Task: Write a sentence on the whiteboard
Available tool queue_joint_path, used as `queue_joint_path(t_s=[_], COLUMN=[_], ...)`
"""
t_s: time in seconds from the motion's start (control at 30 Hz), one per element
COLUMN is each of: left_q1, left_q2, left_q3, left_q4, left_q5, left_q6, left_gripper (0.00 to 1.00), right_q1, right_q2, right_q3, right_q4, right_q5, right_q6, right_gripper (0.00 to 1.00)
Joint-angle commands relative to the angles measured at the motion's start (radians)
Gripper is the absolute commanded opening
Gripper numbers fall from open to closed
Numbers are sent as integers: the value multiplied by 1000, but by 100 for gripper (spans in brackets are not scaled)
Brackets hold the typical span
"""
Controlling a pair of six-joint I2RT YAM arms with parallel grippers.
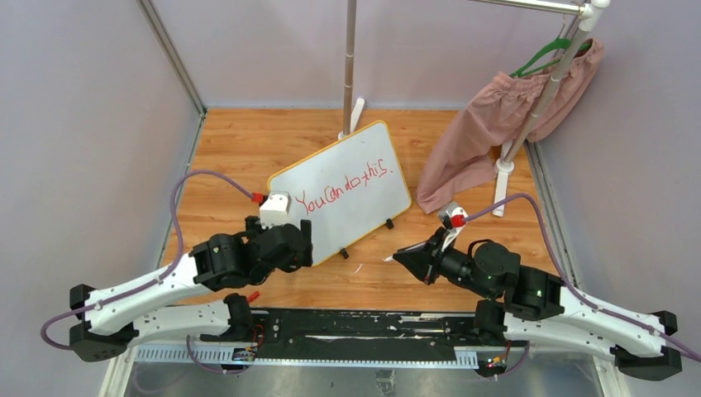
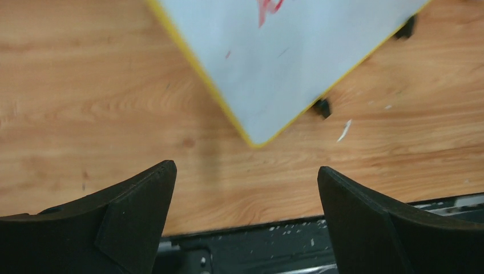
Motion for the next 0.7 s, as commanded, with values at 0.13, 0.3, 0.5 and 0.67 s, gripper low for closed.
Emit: queue_joint_path(t_s=[0.13, 0.3, 0.5, 0.67], left_q1=[-4, -4, 48, 160], left_q2=[-221, -110, 83, 35], left_q3=[-307, -323, -349, -400], left_q4=[-183, -189, -190, -183], left_q5=[115, 106, 114, 137], left_q6=[-519, -529, -566, -544], left_gripper=[100, 100, 100, 100], right_q1=[1, 1, 1, 1], right_q2=[-86, -89, -85, -81], right_q3=[2, -2, 2, 7], right_q4=[-54, -55, -46, -48], right_q5=[-60, -71, -88, -103], right_q6=[-61, -75, -87, -112], right_gripper=[0, 0, 0, 0])
